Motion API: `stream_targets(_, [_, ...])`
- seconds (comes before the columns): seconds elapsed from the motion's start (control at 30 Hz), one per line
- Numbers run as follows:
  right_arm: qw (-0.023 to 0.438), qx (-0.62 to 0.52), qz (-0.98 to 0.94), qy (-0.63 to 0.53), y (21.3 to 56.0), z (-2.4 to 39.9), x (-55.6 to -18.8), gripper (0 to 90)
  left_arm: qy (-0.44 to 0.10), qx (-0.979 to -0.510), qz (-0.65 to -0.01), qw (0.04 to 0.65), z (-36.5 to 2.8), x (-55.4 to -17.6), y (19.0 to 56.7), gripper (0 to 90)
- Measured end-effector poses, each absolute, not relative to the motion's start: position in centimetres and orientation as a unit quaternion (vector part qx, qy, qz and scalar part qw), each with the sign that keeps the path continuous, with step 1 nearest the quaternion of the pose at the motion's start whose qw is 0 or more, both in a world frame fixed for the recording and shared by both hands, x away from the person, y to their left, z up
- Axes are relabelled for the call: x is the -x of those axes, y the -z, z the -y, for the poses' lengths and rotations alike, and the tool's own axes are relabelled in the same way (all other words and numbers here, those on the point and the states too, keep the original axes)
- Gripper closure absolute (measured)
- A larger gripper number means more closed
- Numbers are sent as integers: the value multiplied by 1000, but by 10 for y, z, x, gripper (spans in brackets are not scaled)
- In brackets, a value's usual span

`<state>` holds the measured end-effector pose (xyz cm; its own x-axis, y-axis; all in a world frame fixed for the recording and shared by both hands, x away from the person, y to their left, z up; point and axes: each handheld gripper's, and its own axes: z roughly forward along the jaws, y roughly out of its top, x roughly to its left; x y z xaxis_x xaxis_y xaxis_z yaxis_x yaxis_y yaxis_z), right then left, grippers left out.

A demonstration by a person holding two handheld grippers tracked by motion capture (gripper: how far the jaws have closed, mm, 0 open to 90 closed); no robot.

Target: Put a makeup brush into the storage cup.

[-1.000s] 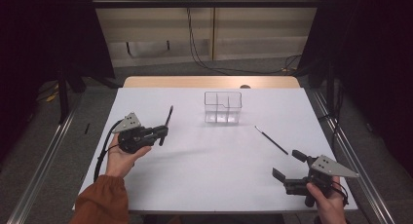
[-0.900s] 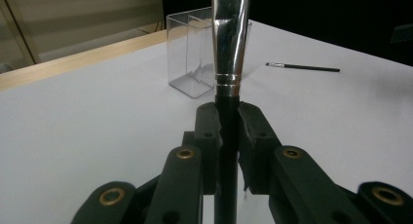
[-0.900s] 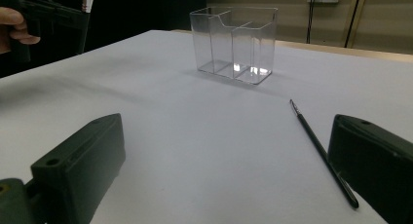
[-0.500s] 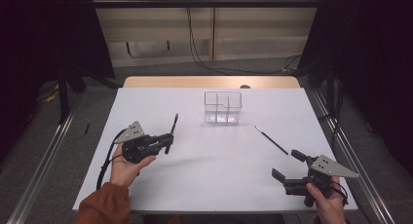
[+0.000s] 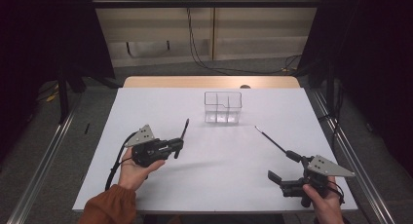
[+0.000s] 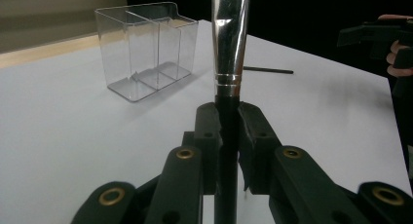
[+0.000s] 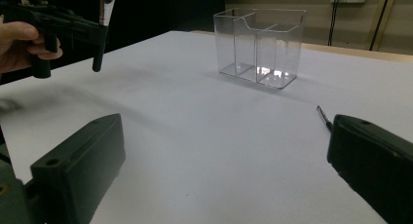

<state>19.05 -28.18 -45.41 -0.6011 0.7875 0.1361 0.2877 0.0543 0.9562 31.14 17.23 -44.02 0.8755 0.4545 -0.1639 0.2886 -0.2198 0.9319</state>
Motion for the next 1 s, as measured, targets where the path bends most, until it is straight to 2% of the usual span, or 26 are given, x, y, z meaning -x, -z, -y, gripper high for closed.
stream_targets(0.4, [217, -346, -694, -592, 441, 271, -196, 0, -61, -774, -226, 588, -154, -307, 439, 796])
stream_targets(0.63, [194, -339, -701, -597, 440, 251, -210, 0, -63, -774, -223, 589, -147, -304, 438, 796])
stream_targets(1.0, [184, -323, -705, -604, 423, 235, -229, 1, -66, -766, -220, 600, -129, -306, 430, 796])
